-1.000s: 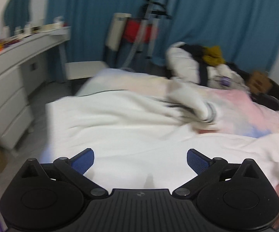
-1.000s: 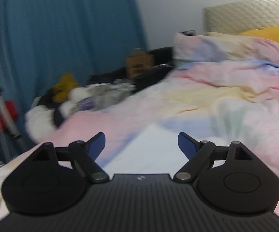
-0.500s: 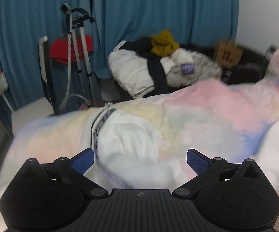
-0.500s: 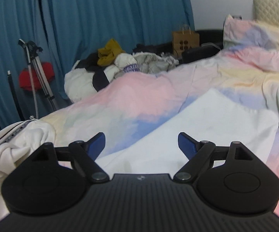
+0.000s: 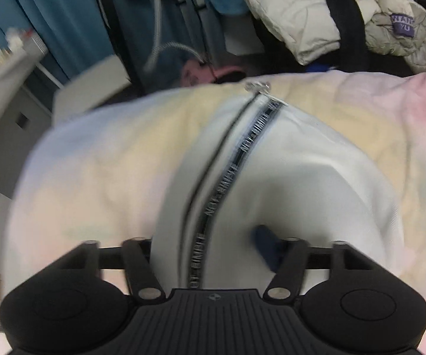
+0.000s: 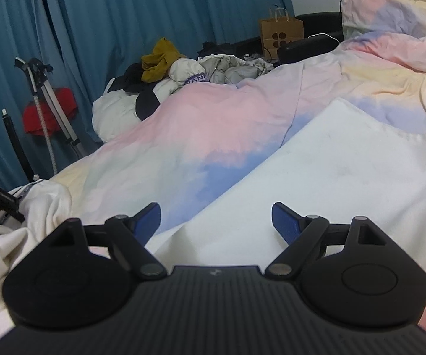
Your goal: Fold clothes
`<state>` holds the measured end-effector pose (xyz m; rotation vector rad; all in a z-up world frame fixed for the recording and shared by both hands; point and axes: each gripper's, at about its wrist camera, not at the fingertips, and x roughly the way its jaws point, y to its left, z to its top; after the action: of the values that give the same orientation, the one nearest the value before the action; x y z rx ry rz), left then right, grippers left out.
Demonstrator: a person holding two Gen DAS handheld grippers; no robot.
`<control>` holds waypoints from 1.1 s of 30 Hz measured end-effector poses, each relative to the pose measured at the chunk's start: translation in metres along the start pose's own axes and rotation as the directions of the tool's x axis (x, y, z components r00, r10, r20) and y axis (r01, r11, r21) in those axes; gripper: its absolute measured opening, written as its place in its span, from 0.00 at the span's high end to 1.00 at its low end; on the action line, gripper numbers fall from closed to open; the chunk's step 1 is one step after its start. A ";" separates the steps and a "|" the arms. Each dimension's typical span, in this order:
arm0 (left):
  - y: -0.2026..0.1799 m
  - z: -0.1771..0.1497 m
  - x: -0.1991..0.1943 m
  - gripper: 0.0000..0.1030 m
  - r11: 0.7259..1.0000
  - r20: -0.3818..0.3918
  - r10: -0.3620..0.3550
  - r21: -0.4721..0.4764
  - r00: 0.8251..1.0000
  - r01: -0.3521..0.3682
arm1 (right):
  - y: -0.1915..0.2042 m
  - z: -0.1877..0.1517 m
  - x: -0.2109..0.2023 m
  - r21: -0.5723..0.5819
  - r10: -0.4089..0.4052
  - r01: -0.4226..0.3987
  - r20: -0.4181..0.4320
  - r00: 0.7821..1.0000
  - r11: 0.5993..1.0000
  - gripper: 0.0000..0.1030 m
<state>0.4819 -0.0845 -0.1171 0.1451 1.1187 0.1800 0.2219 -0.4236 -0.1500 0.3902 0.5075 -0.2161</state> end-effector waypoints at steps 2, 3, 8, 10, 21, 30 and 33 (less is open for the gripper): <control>-0.007 -0.002 -0.001 0.84 0.999 0.028 0.021 0.026 0.999 -0.022 | -0.001 0.000 0.003 0.003 -0.001 0.001 -0.009 1.000 1.000 0.19; -0.014 -0.003 -0.008 0.92 0.997 0.061 0.037 0.065 0.997 -0.041 | -0.001 -0.001 0.004 0.005 -0.001 0.001 -0.013 1.000 1.000 0.19; -0.055 -0.008 -0.076 0.93 0.963 0.320 -0.011 0.259 0.947 -0.076 | 0.001 0.000 -0.002 -0.010 -0.011 0.011 0.007 1.000 1.000 0.19; -0.075 -0.018 -0.122 0.93 0.916 0.476 -0.104 0.388 0.873 -0.103 | 0.003 0.001 -0.005 -0.021 -0.018 0.019 0.019 1.000 1.000 0.19; -0.154 -0.012 -0.303 0.92 0.717 0.691 -0.568 0.682 0.447 -0.144 | -0.003 0.012 -0.032 0.008 -0.054 0.054 0.088 0.995 0.999 0.19; -0.258 0.028 -0.199 0.90 0.626 0.593 -0.645 0.772 0.482 -0.110 | -0.021 0.016 -0.016 0.097 -0.069 0.062 0.069 0.995 0.993 0.19; -0.284 0.043 -0.123 0.90 0.641 0.586 -0.580 0.757 0.565 -0.127 | -0.027 0.013 -0.003 0.105 -0.067 0.062 0.038 0.997 0.993 0.19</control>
<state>0.4884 -0.3892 -0.0485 0.7308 0.1848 -0.6135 0.2168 -0.4528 -0.1458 0.4695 0.4693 -0.3133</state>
